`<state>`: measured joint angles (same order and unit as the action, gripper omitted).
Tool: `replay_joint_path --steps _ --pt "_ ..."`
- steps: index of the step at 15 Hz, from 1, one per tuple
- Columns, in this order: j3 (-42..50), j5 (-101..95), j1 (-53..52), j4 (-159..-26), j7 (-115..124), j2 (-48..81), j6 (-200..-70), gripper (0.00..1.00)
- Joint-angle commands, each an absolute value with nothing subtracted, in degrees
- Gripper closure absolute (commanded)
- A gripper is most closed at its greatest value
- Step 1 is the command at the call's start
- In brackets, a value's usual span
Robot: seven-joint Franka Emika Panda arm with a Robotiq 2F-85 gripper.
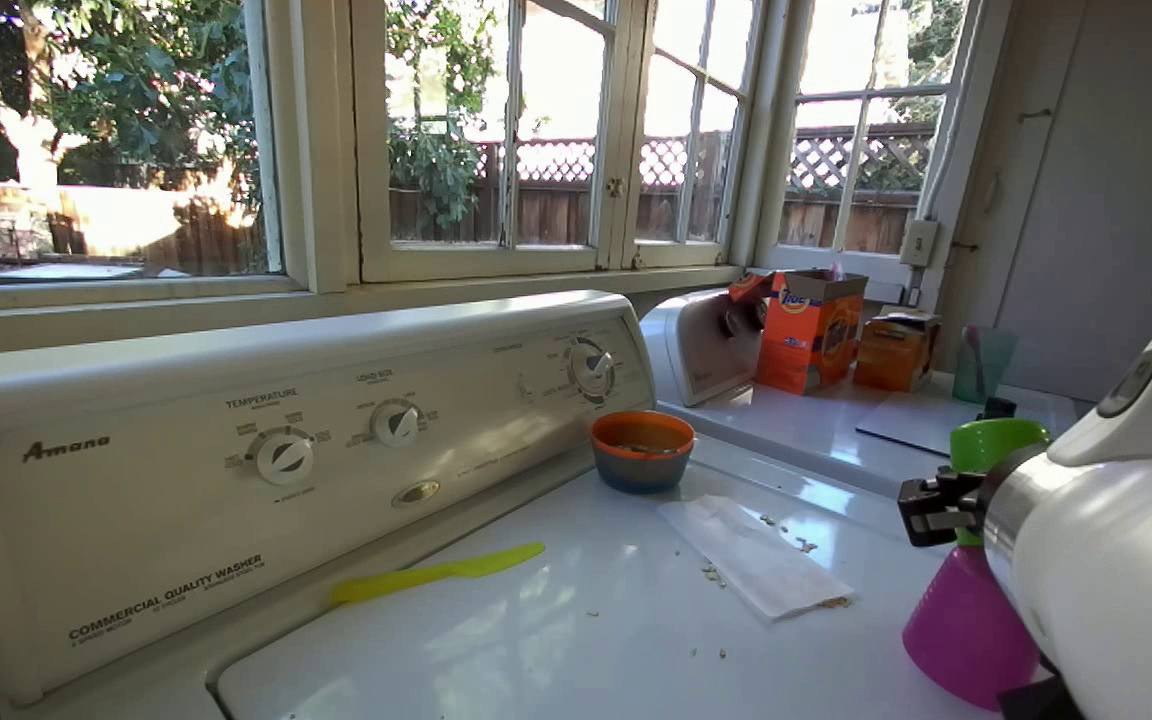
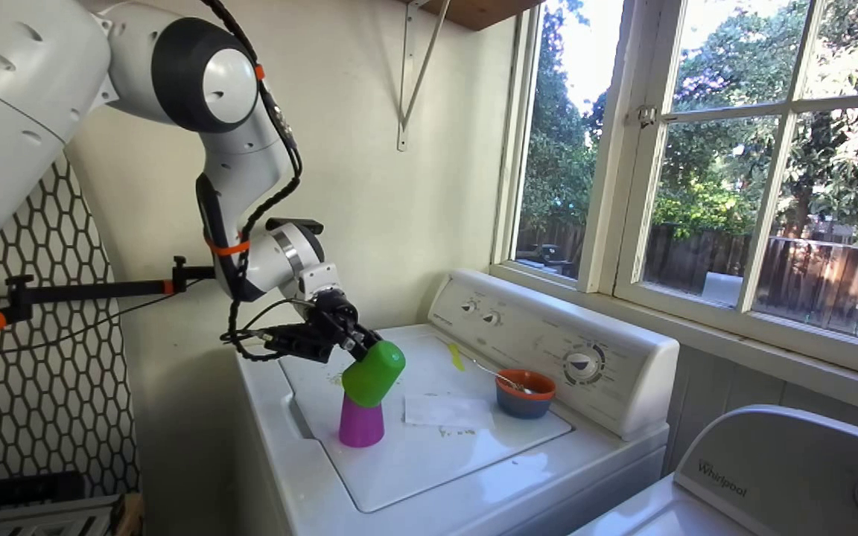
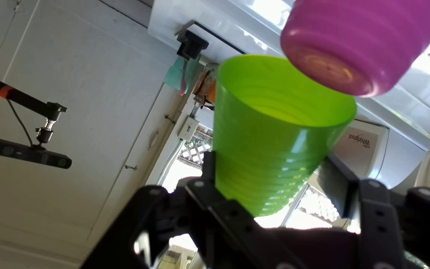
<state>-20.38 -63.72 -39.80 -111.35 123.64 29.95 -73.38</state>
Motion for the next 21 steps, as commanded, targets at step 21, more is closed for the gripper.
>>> replay_joint_path --steps 21 --pt "-16.83 -64.49 -44.81 -99.29 127.23 40.47 -65.02 0.55"
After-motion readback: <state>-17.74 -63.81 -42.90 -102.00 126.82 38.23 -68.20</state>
